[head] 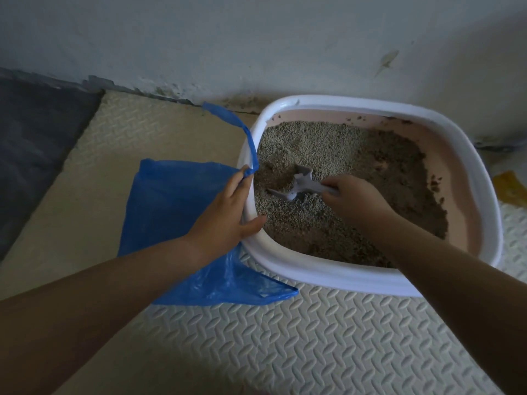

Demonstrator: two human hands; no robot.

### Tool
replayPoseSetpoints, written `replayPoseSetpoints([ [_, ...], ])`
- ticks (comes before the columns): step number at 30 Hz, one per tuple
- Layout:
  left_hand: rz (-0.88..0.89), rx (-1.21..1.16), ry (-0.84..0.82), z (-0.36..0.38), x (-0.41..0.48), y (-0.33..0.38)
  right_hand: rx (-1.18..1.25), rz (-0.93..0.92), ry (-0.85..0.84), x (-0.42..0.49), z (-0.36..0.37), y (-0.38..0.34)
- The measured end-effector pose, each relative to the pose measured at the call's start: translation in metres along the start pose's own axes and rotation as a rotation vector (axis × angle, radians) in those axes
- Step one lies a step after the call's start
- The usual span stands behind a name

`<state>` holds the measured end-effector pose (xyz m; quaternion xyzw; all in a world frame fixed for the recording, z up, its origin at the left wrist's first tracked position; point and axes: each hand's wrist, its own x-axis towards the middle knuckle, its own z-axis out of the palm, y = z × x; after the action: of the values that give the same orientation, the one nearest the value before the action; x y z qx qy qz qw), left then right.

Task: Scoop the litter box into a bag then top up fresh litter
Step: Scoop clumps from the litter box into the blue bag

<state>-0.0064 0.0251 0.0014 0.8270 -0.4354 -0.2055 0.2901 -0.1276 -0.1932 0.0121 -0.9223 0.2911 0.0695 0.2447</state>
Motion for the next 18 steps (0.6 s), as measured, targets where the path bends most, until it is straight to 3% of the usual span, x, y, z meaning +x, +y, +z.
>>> replayPoseSetpoints([
  [3, 0.004, 0.016, -0.007, 0.001, 0.002, -0.003, -0.096, 0.043, 0.031, 0.011, 0.018, 0.005],
  [8, 0.008, 0.033, -0.028, 0.001, 0.005, -0.005, -0.336, 0.038, -0.053, 0.026, 0.040, 0.011],
  [18, -0.008, 0.059, -0.052, 0.000, 0.004, -0.002, -0.014, -0.016, 0.057, -0.011, 0.016, 0.039],
])
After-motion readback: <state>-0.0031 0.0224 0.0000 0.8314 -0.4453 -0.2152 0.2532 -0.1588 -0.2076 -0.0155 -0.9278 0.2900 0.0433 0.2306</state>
